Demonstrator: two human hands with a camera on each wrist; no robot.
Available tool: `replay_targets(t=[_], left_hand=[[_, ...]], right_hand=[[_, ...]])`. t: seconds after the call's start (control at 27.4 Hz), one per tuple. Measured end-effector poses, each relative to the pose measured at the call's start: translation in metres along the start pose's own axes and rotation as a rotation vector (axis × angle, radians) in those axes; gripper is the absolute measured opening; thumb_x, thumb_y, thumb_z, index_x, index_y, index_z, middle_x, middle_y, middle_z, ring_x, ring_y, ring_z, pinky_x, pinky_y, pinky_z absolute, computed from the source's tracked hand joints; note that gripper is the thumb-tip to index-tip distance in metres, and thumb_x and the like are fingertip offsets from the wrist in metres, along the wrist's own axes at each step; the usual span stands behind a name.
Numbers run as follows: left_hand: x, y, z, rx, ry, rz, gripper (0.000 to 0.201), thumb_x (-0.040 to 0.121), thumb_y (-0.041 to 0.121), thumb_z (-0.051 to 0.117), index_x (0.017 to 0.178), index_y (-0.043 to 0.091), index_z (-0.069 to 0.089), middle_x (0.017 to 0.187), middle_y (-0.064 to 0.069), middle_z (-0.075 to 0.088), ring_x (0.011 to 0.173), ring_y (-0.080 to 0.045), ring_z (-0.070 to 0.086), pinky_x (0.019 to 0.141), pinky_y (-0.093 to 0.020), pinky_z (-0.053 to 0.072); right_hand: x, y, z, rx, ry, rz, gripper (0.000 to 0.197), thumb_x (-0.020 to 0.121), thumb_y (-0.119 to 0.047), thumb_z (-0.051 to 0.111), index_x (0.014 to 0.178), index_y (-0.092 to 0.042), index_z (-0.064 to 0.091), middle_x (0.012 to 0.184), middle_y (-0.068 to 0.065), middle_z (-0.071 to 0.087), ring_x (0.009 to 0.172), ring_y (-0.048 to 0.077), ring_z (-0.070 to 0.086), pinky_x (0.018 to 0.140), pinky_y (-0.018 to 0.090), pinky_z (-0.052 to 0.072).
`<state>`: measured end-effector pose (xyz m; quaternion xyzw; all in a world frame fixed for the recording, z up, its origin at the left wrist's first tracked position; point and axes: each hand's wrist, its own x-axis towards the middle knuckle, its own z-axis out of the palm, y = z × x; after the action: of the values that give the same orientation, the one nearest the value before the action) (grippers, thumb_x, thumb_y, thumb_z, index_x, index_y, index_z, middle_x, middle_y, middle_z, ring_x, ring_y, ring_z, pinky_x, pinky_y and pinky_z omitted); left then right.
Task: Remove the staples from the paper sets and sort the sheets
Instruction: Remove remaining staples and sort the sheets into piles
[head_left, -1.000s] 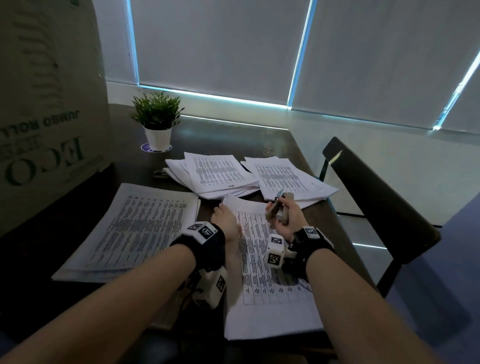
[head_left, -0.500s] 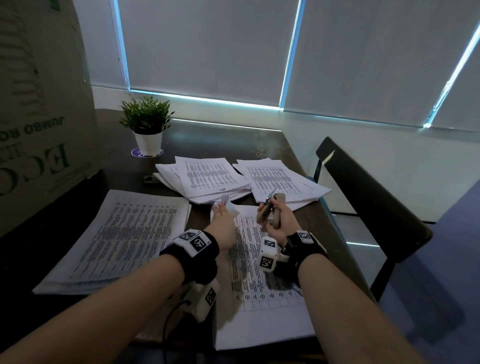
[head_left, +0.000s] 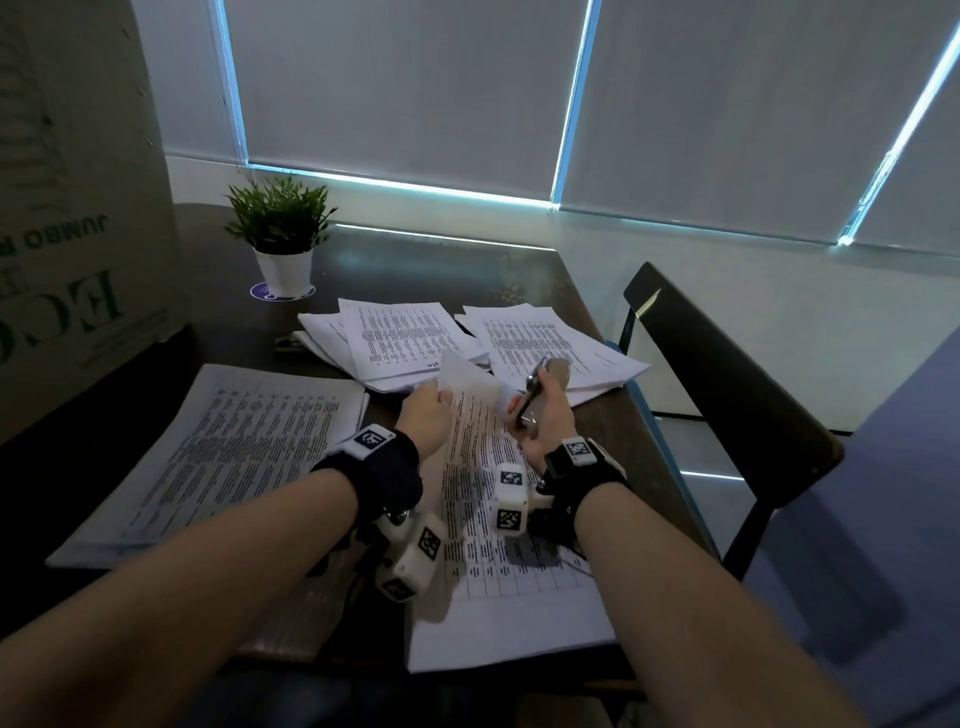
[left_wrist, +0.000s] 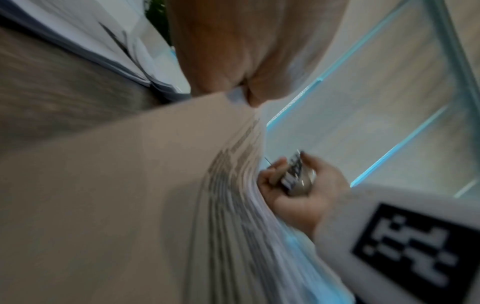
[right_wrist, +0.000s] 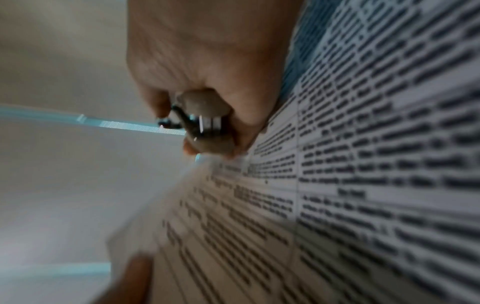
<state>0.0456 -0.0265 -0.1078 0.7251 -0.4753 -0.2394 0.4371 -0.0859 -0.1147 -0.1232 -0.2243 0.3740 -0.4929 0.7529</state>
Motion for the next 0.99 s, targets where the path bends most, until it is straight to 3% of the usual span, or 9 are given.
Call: replay_targets(t=[0.11, 0.18, 0.26, 0.37, 0.44, 0.55, 0.77, 0.91, 0.99], left_hand=[[-0.017, 0.012, 0.001, 0.051, 0.118, 0.148, 0.023, 0.102, 0.018, 0.037, 0.088, 0.003, 0.048, 0.085, -0.012, 0.054, 0.079, -0.024, 0.047, 0.066, -0.029, 0.03], [-0.026, 0.023, -0.001, 0.06, 0.162, 0.224, 0.024, 0.103, 0.02, 0.037, 0.082, 0.008, 0.041, 0.071, -0.003, 0.047, 0.067, -0.02, 0.042, 0.061, -0.03, 0.023], [-0.033, 0.029, 0.0, 0.058, 0.158, 0.279, 0.027, 0.102, 0.022, 0.038, 0.077, 0.012, 0.038, 0.067, 0.001, 0.044, 0.065, -0.023, 0.04, 0.059, -0.032, 0.026], [-0.041, 0.041, 0.0, 0.046, 0.175, 0.329, 0.035, 0.102, 0.024, 0.037, 0.067, 0.021, 0.032, 0.066, 0.001, 0.044, 0.061, -0.022, 0.039, 0.056, -0.034, 0.032], [-0.048, 0.057, -0.002, 0.019, 0.168, 0.342, 0.036, 0.101, 0.018, 0.038, 0.066, 0.021, 0.031, 0.064, 0.003, 0.043, 0.058, -0.015, 0.036, 0.05, -0.028, 0.026], [-0.055, 0.07, -0.006, 0.033, 0.168, 0.36, 0.028, 0.098, 0.007, 0.039, 0.07, 0.013, 0.038, 0.065, 0.002, 0.045, 0.058, -0.014, 0.035, 0.048, -0.025, 0.025], [-0.067, 0.089, -0.015, -0.016, 0.134, 0.461, 0.015, 0.097, 0.013, 0.047, 0.085, 0.004, 0.051, 0.077, -0.011, 0.06, 0.065, -0.018, 0.047, 0.055, -0.029, 0.036], [-0.079, 0.104, -0.017, -0.064, 0.142, 0.544, 0.014, 0.099, 0.011, 0.046, 0.086, 0.014, 0.046, 0.068, 0.005, 0.051, 0.056, -0.004, 0.043, 0.048, -0.013, 0.034], [-0.081, 0.101, -0.019, -0.103, 0.005, 0.539, 0.007, 0.098, 0.008, 0.049, 0.097, 0.014, 0.045, 0.077, 0.005, 0.056, 0.065, -0.003, 0.051, 0.054, -0.011, 0.04]], right_hand=[[-0.011, -0.011, 0.023, -0.197, 0.092, -0.325, 0.031, 0.09, -0.035, 0.069, 0.104, -0.009, 0.061, 0.087, 0.007, 0.064, 0.073, 0.019, 0.062, 0.064, 0.032, 0.052], [-0.029, -0.032, 0.047, -0.238, 0.0, -0.575, 0.029, 0.094, -0.032, 0.064, 0.111, -0.009, 0.059, 0.085, 0.004, 0.064, 0.073, 0.015, 0.061, 0.063, 0.026, 0.051], [-0.054, -0.049, 0.072, -0.294, -0.16, -0.683, 0.02, 0.097, -0.028, 0.06, 0.11, -0.013, 0.057, 0.082, 0.003, 0.063, 0.069, 0.011, 0.059, 0.058, 0.018, 0.051], [-0.076, -0.056, 0.09, -0.437, -0.274, -0.733, 0.018, 0.095, -0.026, 0.062, 0.11, -0.017, 0.058, 0.083, 0.003, 0.066, 0.073, 0.012, 0.063, 0.068, 0.021, 0.056], [-0.087, -0.057, 0.094, -0.446, -0.277, -0.75, 0.019, 0.095, -0.022, 0.063, 0.109, -0.009, 0.059, 0.076, 0.006, 0.064, 0.063, 0.011, 0.061, 0.061, 0.021, 0.055], [-0.104, -0.064, 0.1, -0.453, -0.259, -0.781, 0.01, 0.096, -0.016, 0.061, 0.091, -0.008, 0.057, 0.062, 0.009, 0.057, 0.047, 0.012, 0.055, 0.047, 0.022, 0.05], [-0.133, -0.087, 0.113, -0.547, -0.217, -0.849, 0.046, 0.097, -0.044, 0.057, 0.069, -0.007, 0.059, 0.054, 0.009, 0.056, 0.042, 0.016, 0.05, 0.047, 0.027, 0.046], [-0.143, -0.096, 0.115, -0.594, -0.182, -0.91, 0.052, 0.097, -0.048, 0.054, 0.063, -0.009, 0.054, 0.053, 0.009, 0.053, 0.041, 0.016, 0.049, 0.048, 0.027, 0.046], [-0.143, -0.109, 0.113, -0.547, -0.126, -0.902, 0.052, 0.096, -0.05, 0.055, 0.063, -0.009, 0.055, 0.051, 0.007, 0.054, 0.042, 0.016, 0.049, 0.051, 0.029, 0.047]])
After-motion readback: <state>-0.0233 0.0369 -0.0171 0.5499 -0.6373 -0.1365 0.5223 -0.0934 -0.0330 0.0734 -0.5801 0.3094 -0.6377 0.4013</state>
